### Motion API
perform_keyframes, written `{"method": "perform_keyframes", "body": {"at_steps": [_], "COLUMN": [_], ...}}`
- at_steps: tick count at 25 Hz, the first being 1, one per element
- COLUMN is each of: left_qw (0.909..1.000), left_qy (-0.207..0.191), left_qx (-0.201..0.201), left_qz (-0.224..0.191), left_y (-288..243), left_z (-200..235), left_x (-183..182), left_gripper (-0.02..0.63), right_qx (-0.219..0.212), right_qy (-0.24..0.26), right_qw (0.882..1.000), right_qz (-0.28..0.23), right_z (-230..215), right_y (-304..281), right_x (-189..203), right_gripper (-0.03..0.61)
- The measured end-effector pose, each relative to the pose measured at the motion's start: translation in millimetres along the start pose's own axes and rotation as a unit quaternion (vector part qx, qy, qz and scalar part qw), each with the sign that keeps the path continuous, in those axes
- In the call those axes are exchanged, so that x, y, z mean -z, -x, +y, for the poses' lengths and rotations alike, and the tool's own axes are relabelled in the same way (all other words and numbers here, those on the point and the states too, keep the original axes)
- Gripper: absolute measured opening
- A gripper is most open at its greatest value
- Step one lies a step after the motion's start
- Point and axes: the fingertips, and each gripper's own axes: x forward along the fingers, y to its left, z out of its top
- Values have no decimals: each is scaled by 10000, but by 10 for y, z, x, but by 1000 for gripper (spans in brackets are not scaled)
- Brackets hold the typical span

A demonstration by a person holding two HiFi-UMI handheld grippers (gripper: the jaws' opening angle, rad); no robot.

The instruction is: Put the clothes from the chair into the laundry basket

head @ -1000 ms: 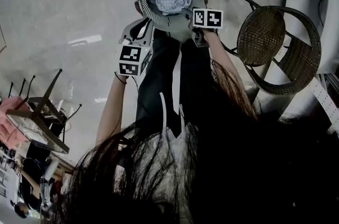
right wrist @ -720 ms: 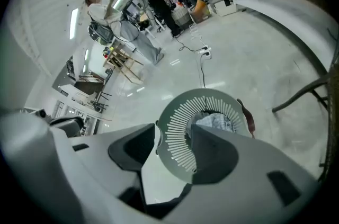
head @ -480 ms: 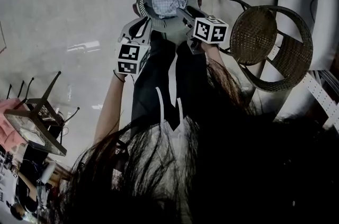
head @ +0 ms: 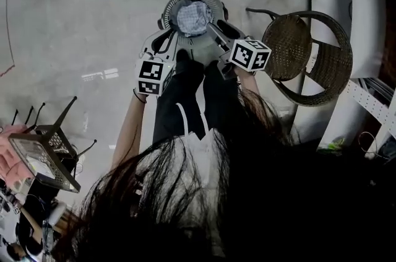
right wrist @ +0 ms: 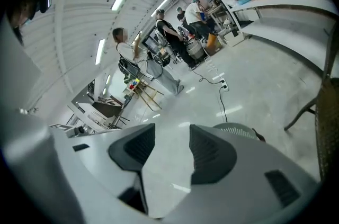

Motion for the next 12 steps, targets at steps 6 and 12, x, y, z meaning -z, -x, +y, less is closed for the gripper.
{"method": "perform_keyframes", "body": {"at_steps": [6, 12], "left_qw": [9999, 9998], "left_qy": [61, 95], "left_qx": [11, 17], "left_qz": [-136, -200], "left_y": [330, 617], "left_z": [-116, -154], "left_x": [-140, -152], "left_gripper": [42, 43], "right_qx": [-183, -333], "right_qy": [155, 146], "right_qw": [9992, 9975], "right_qz": [-317, -603], "right_z": [458, 808], "right_y": [326, 631], "right_x": [-190, -257], "right_gripper": [204, 180]}}
